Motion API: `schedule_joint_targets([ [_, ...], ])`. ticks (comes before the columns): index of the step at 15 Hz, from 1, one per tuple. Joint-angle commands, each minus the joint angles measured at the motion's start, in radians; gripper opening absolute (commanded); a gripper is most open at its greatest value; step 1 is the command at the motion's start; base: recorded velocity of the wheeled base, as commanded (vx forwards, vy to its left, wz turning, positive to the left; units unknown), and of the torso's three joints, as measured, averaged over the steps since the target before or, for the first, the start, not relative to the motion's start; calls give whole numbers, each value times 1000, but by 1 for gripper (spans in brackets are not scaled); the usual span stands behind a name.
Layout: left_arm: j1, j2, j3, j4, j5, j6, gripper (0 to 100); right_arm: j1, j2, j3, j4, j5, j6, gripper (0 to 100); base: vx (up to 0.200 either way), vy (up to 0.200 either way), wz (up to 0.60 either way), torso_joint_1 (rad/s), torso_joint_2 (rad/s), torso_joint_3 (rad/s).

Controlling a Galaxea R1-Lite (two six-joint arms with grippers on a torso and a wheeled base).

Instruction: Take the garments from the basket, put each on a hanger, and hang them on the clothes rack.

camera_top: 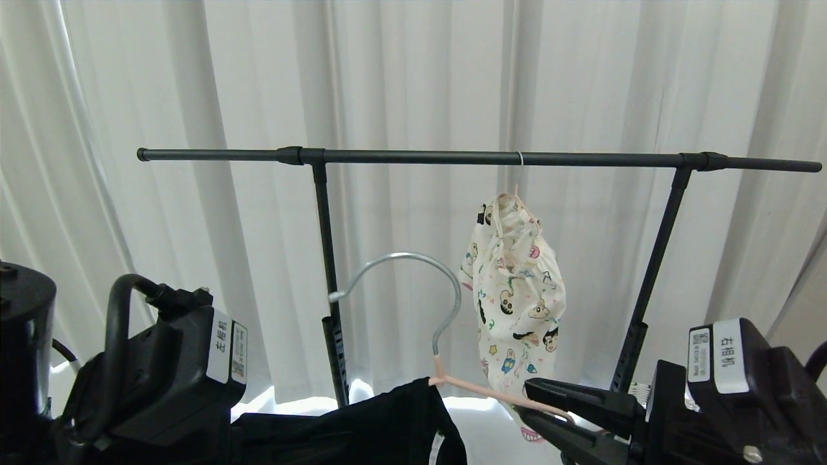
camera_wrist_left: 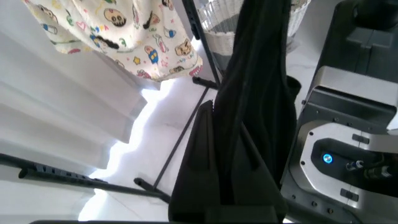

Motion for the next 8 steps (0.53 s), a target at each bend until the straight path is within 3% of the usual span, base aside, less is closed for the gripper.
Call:
schedule_joint_targets([
  [1,2,2,-1,-4,2,0,0,0,2,7,7,-1,-3,100,0,0,0,0,0,0],
  [4,71,20,34,-23,80,3,0,-55,1,47,7,-3,-50,100,0,0,0,0,0,0],
  [8,110,20,116,-165,258,3,0,-149,-1,70,7,-1,-60,100,0,0,0,0,0,0],
])
